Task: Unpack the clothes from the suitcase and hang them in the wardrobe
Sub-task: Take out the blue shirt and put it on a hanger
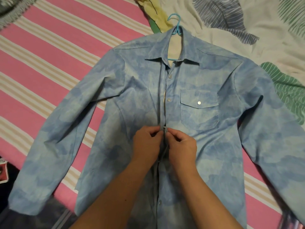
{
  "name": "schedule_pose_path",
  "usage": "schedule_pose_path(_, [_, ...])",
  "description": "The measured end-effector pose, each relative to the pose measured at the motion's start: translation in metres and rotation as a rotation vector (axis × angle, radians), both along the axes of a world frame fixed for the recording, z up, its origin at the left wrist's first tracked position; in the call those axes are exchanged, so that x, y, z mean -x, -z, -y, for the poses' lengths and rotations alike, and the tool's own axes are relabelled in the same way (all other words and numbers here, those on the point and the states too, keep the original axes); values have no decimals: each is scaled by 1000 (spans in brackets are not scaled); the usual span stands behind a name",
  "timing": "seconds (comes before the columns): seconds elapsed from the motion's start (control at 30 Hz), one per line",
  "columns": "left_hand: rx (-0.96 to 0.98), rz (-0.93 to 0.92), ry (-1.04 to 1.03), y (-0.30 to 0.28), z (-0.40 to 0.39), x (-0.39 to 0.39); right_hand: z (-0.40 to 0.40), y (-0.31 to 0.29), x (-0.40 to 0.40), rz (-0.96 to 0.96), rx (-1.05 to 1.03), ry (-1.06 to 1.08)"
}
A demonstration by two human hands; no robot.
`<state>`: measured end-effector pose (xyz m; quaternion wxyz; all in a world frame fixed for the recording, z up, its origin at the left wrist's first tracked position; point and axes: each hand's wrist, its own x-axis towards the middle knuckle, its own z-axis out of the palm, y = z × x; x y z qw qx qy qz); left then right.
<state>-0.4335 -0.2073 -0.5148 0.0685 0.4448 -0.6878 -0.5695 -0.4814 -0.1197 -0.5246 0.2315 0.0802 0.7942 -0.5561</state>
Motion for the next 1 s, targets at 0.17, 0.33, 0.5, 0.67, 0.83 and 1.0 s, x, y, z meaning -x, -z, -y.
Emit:
schedule_pose_path(0.17, [-9, 4, 1, 2, -1, 2, -5, -4, -1, -307, -160, -196])
schedule_pose_path(0.33, [73, 9, 23, -2, -4, 6, -13, -9, 7, -636, -305, -368])
schedule_pose_path(0.5, [-116, 126, 374, -1, 3, 4, -19, -22, 14, -553, -690, -655])
schedule_pose_path(0.67, [353, 190, 312, -29, 22, 50, -5, -31, 51, -741, -709, -487])
schedule_pose_path(0.83, [183, 255, 255, 9, 46, 115, 33, 18, 108, -588, -545, -630])
schedule_pose_path(1.0, [200, 295, 211, 41, 68, 108, 42, 37, 99, -551, -609, -645])
